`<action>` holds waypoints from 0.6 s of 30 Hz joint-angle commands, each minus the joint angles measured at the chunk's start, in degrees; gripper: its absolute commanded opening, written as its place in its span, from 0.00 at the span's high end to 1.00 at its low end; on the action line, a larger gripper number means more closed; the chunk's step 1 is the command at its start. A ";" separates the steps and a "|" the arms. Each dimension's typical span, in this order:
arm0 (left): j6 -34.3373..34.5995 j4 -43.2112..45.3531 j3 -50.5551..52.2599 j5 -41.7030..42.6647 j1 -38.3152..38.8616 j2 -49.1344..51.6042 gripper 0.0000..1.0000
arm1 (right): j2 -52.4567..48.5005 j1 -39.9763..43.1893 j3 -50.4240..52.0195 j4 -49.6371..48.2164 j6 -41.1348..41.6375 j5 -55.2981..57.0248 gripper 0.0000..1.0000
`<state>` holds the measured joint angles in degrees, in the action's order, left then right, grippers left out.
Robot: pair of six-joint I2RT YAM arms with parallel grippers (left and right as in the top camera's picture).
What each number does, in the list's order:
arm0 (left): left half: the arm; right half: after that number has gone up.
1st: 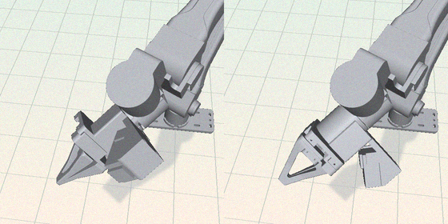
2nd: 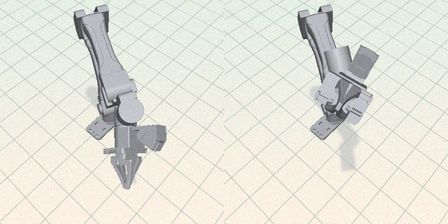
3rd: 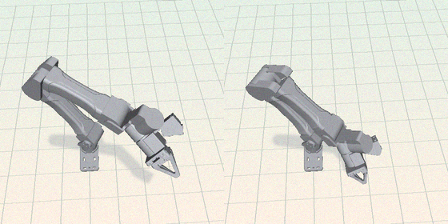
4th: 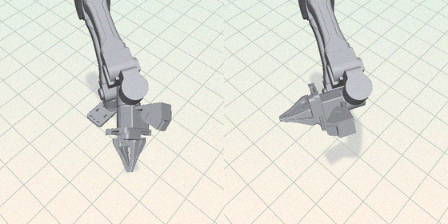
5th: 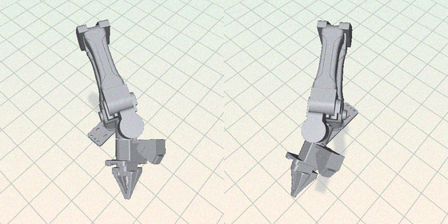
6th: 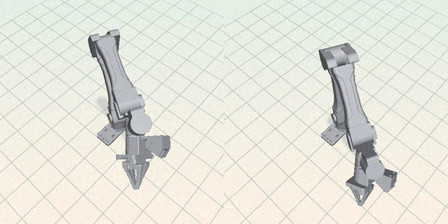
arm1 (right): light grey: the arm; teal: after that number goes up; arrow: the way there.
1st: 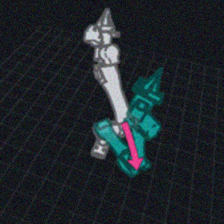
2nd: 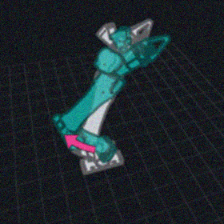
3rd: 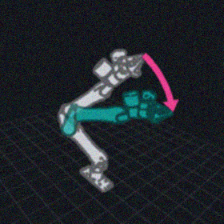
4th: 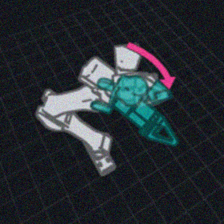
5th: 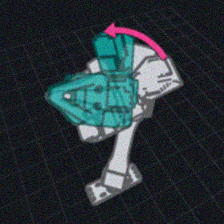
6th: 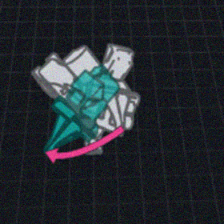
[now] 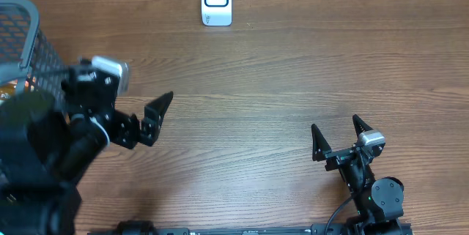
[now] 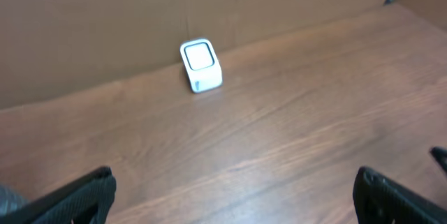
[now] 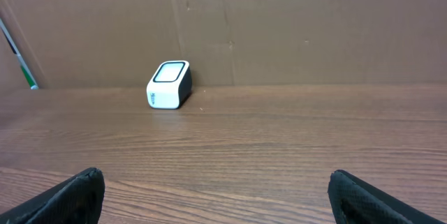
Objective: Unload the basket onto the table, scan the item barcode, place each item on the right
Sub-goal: 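Move the left gripper over the grey basket and reach inside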
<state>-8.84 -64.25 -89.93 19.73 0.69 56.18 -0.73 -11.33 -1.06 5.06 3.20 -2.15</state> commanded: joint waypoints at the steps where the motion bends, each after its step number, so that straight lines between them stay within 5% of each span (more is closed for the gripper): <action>1: 1.18 -6.60 -10.95 0.90 0.20 7.72 0.00 | 0.57 -0.22 0.59 -0.39 -0.07 -0.04 0.00; 18: 2.29 -6.86 -17.11 -9.05 -5.86 24.39 0.00 | 0.57 -0.22 0.59 -0.39 -0.07 -0.04 0.00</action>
<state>-8.64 -72.20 -103.79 13.82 -1.54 80.79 -0.73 -11.35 -1.06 5.04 3.22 -2.13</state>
